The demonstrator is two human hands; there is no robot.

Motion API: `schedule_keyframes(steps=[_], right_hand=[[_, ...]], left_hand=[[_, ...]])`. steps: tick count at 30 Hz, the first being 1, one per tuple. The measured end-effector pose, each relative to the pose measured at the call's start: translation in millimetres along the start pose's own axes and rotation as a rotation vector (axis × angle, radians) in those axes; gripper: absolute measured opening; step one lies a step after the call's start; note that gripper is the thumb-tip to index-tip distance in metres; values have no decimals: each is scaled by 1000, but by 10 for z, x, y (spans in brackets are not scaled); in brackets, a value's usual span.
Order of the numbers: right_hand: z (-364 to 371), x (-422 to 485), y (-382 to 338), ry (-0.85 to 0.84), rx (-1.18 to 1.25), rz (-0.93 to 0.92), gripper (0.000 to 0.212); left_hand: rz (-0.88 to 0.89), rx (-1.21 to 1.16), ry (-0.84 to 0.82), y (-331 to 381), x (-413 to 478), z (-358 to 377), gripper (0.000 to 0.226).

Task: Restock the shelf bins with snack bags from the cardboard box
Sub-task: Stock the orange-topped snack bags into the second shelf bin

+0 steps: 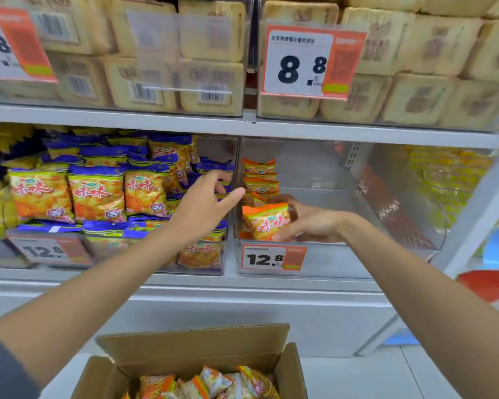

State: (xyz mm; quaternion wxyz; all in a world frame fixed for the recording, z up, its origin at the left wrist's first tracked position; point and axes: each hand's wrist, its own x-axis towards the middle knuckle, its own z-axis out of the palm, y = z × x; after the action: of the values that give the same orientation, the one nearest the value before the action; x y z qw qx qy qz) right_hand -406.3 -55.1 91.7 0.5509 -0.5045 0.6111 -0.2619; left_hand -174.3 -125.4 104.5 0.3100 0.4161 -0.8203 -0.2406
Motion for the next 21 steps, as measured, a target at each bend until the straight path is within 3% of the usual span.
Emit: schedule_keyframes(steps=[2,4,6,9,13,18,21], right_hand=[[21,-6,17,-44,-77,-1,110],[-26,-96,-31,-89,-9,27,99],[-87,-139,-84,-28,111,36,83],[-28,-65,-121,60,151,47,82],[173,-11,-223,14,-52,36,76],[372,15,-317,149,-575,-90,50],[376,-3,-331,87,-419,-5,56]], left_hand=[[1,-48,19,-35,1,30,42],[8,-89,45,-36,1,55,33],[14,-109,59,-43,-6,73,31],[14,-131,67,-32,-24,73,33],[12,-139,76,-13,-36,79,33],[20,-138,83,-19,-45,88,36],[12,-150,90,-7,-58,89,36]])
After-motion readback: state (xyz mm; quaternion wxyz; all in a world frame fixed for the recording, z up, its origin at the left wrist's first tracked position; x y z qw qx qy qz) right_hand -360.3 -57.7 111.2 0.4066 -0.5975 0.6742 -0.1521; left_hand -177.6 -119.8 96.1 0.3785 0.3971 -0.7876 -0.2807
